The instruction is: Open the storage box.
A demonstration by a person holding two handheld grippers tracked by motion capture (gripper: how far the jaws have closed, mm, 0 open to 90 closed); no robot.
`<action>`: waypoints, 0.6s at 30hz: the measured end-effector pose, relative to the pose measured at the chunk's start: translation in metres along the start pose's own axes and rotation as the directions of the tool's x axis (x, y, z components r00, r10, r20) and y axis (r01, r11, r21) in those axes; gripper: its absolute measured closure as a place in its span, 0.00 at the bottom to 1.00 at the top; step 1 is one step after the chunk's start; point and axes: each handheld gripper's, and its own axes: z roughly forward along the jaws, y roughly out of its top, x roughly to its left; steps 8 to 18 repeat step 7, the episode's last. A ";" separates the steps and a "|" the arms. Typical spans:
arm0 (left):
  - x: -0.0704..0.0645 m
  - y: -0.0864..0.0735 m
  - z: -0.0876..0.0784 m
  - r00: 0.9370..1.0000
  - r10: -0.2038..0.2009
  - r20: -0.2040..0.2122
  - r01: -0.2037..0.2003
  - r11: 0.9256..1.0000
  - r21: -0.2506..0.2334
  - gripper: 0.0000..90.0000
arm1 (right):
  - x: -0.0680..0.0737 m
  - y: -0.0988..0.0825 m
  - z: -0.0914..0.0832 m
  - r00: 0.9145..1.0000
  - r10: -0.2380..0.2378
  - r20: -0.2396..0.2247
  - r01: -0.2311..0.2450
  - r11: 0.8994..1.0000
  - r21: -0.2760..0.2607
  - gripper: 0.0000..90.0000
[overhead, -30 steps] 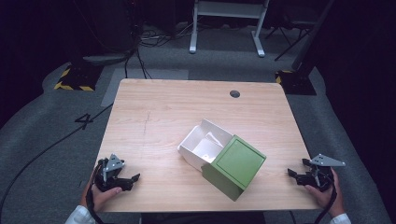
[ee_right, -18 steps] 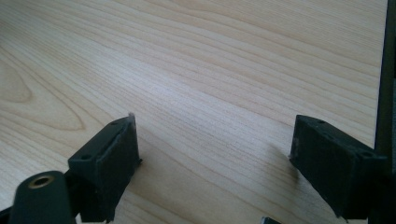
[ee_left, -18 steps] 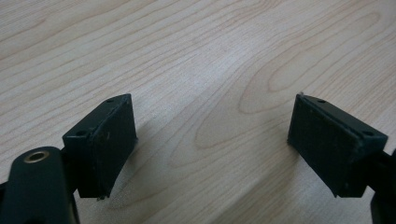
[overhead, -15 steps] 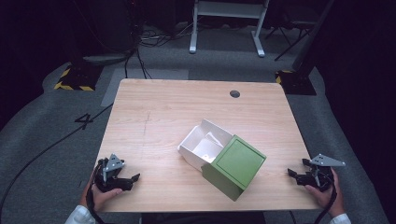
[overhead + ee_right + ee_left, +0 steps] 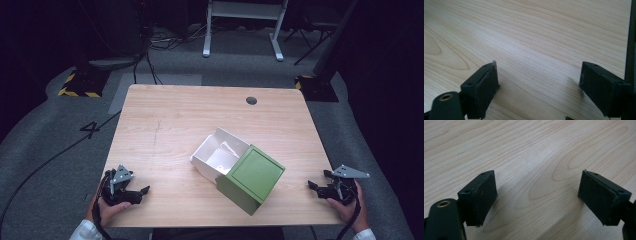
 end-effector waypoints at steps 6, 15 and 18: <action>0.000 0.000 0.000 1.000 -0.001 -0.001 0.001 1.000 0.000 0.17 | 0.000 0.000 0.000 1.000 -0.002 0.000 0.002 1.000 0.000 0.17; 0.000 0.000 0.000 1.000 -0.001 -0.001 0.001 1.000 0.000 0.17 | 0.000 0.000 0.000 1.000 -0.003 0.000 0.003 1.000 0.000 0.17; 0.000 0.000 0.000 1.000 -0.001 -0.001 0.001 1.000 0.000 0.17 | 0.000 0.000 0.000 1.000 -0.003 0.000 0.003 1.000 0.000 0.17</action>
